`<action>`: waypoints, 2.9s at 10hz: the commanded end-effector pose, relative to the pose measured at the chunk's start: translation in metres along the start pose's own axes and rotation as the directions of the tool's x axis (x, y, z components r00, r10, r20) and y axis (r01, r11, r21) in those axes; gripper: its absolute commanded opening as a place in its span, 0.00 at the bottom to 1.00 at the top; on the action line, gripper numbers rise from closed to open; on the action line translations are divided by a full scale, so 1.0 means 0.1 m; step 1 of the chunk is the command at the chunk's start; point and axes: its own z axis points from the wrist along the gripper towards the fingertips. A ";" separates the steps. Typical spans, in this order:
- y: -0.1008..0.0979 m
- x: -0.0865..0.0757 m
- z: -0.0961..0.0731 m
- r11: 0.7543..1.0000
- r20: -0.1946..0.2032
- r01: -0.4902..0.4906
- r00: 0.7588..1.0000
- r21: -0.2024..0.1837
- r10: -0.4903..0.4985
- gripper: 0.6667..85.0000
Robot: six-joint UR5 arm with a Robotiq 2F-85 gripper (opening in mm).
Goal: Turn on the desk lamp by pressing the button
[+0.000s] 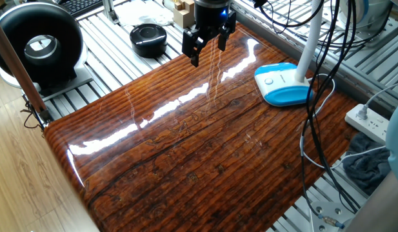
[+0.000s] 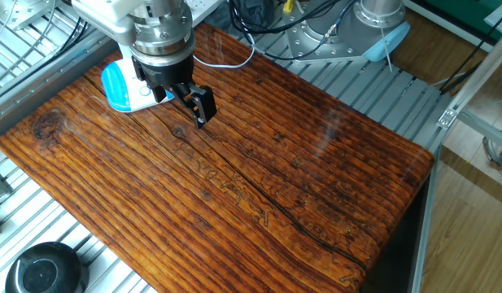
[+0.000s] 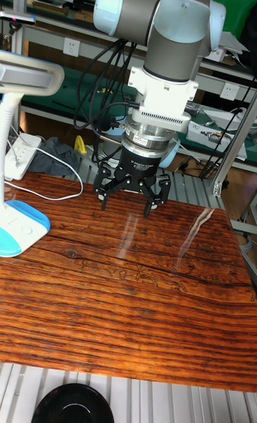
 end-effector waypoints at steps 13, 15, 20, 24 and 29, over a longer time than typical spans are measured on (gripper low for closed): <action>-0.16 0.18 0.02 0.992 -0.065 0.119 0.991 0.052 -0.116 0.00; -0.16 0.18 0.01 0.991 -0.062 0.121 0.991 0.052 -0.117 0.00; -0.14 0.16 0.00 0.991 -0.052 0.124 0.991 0.047 -0.121 0.00; -0.39 0.22 0.10 0.954 -0.024 0.288 0.958 0.078 -0.287 0.00; -0.44 0.29 0.12 0.952 -0.042 0.295 0.955 0.084 -0.292 0.00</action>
